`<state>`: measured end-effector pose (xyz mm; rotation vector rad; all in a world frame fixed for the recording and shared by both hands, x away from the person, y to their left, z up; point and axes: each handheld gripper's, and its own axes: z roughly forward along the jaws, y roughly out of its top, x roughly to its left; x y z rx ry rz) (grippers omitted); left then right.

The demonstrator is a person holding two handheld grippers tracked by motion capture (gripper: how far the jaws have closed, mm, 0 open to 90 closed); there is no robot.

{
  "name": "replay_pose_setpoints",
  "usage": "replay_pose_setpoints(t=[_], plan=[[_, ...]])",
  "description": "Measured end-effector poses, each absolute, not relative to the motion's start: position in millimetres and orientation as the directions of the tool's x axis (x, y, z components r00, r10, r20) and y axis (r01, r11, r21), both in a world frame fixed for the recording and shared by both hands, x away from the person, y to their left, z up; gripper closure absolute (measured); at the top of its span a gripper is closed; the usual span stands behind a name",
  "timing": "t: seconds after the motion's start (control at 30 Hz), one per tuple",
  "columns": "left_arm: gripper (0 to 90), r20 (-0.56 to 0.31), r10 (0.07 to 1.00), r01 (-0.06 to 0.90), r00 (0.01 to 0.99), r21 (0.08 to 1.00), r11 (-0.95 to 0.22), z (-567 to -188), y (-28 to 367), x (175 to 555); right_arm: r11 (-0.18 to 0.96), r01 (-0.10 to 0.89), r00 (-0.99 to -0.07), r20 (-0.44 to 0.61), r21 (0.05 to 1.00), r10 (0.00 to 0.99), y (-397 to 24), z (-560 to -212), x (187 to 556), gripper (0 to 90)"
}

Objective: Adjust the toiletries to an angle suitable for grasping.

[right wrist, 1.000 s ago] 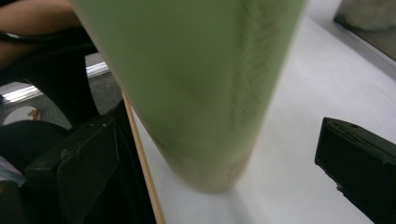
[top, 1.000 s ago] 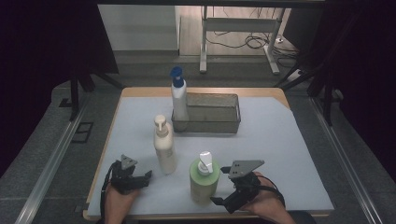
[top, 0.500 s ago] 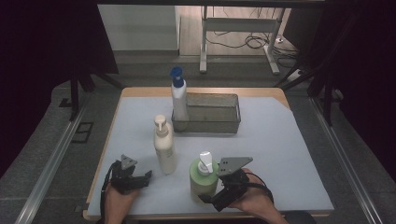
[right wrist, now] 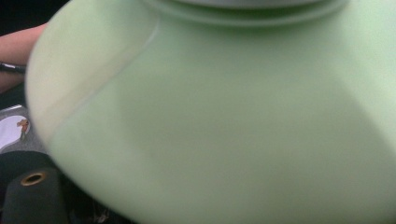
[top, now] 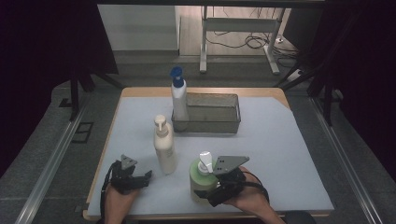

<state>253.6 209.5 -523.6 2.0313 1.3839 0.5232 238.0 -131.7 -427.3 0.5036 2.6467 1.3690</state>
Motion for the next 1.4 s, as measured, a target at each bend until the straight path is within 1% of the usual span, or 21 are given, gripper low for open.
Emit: replay_pose_setpoints(t=[0.13,0.43,0.6,1.0,1.4], plan=[[14.4,-0.019,0.928,0.683,0.373,0.683,-0.260,-524,210,254,0.544,0.218,-0.936,0.016,0.810,0.351,-131,-426,235,12.2],[14.4,-0.019,0.927,0.683,0.374,0.682,-0.261,-524,210,254,0.553,0.236,-0.926,0.014,0.799,0.376,-131,-424,235,12.7],[14.4,-0.018,0.927,0.683,0.374,0.682,-0.263,-524,210,254,0.556,0.239,-0.914,-0.009,0.796,0.405,-134,-420,238,12.8],[14.4,-0.020,0.927,0.684,0.374,0.681,-0.261,-523,210,254,0.508,0.298,-0.880,0.026,0.808,0.474,-145,-410,259,12.8],[14.4,-0.021,0.927,0.685,0.374,0.680,-0.261,-523,210,254,0.485,0.324,-0.846,0.019,0.812,0.533,-145,-402,284,12.8]])
